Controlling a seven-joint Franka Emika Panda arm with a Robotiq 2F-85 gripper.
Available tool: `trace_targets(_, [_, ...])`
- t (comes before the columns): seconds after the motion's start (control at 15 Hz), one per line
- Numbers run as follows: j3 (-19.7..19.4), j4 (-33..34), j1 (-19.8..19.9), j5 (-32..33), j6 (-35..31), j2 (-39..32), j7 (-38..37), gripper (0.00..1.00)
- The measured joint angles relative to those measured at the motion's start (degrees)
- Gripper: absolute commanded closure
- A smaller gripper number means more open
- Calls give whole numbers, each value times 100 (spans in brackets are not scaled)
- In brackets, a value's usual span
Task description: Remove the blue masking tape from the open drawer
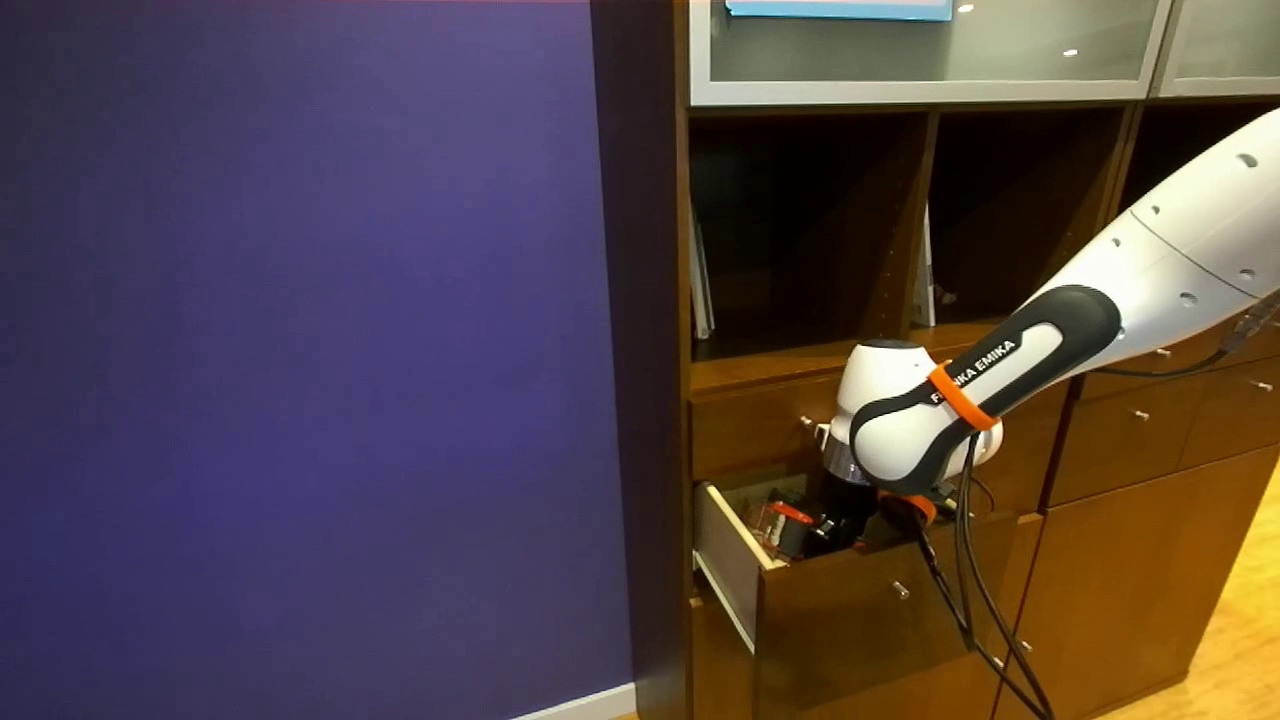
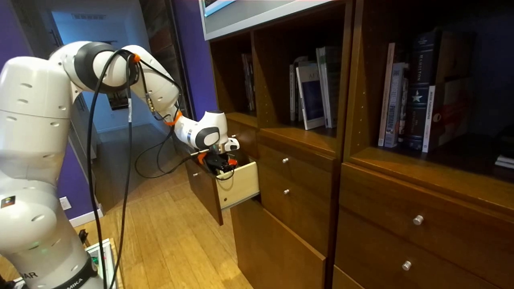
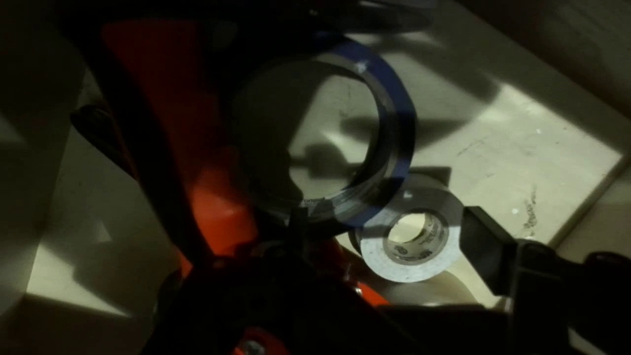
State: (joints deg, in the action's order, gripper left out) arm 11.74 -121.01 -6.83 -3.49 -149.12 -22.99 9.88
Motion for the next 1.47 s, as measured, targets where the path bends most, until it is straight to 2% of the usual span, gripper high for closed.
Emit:
trace_targets(0.13, [61,-2,89,-214,-156,-15,51,33])
trace_targets(0.27, [169,-28,194,-448,-369,-28,125,25])
trace_targets(0.33, [235,-46,247,-563,-460,-29,179,27])
trace_targets(0.47, [356,-84,331,-673,-687,-33,315,43])
trace_targets(0.53, [375,-93,338,-669,-757,-33,351,42])
trace_targets(0.67, [376,-100,337,-626,-792,-33,408,25])
trace_targets(0.87, [379,-100,332,-559,-731,-33,554,17])
trace_targets(0.93, [379,-100,332,-554,-685,-31,615,15])
trace_targets(1.07, [382,-95,332,-533,-614,-25,761,20])
trace_targets(1.27, [410,-101,339,-497,-568,-12,1078,15])
trace_targets(1.47, [517,-163,456,-520,-608,24,1409,15])
